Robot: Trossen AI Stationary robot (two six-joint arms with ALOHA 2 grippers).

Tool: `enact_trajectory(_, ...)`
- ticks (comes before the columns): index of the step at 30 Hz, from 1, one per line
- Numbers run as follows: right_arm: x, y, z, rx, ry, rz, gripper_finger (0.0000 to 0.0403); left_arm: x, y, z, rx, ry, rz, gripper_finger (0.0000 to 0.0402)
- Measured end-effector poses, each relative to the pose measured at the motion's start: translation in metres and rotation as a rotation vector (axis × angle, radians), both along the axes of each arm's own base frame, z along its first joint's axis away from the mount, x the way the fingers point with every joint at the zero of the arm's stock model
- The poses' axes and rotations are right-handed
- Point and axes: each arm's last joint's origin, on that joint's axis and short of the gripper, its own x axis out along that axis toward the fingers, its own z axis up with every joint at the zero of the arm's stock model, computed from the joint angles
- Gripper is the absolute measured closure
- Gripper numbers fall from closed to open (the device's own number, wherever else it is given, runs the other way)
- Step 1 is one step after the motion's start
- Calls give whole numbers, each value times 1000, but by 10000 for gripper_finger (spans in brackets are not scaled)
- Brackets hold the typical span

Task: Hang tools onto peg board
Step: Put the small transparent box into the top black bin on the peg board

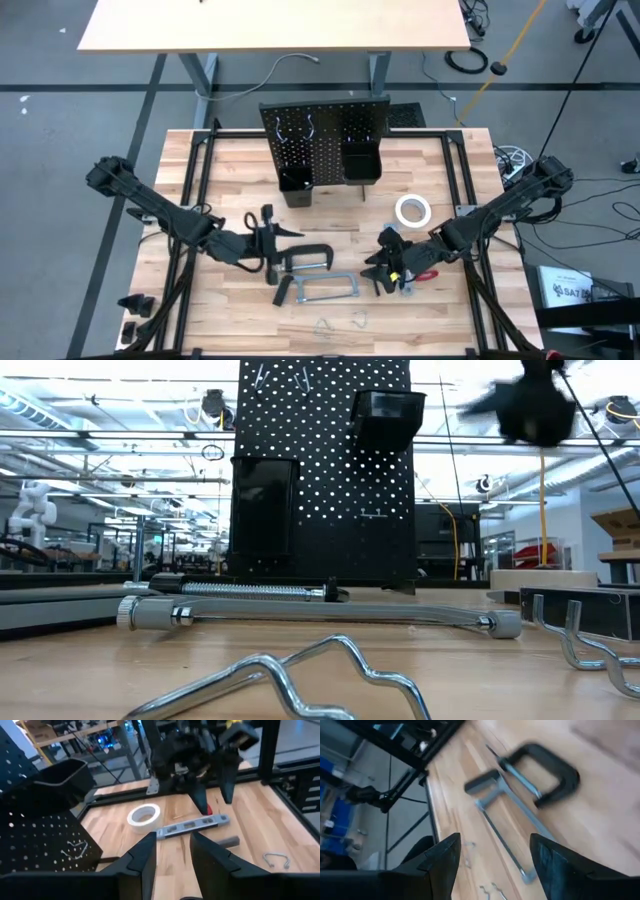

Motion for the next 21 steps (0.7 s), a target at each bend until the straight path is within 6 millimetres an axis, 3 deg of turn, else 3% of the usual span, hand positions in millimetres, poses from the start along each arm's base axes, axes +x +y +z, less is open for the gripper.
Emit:
enact_trajectory(3, 7, 1, 33, -78, 47, -15, 172, -2, 0, 2, -6, -8, -3, 278)
enact_trajectory(6, 12, 3, 41, -168, 235, -99, 172, -1, -1, 0, -6, 3, -7, 278)
enact_trajectory(10, 24, 13, 21, -224, 462, -194, 172, 0, -5, -4, 2, 20, -20, 278)
enact_trajectory(15, 41, 33, -17, -241, 567, -153, 172, 1, -8, -7, 8, 31, -27, 278)
enact_trajectory(21, 43, 51, -50, -214, 675, -179, 172, 1, -8, -8, 11, 38, -27, 278)
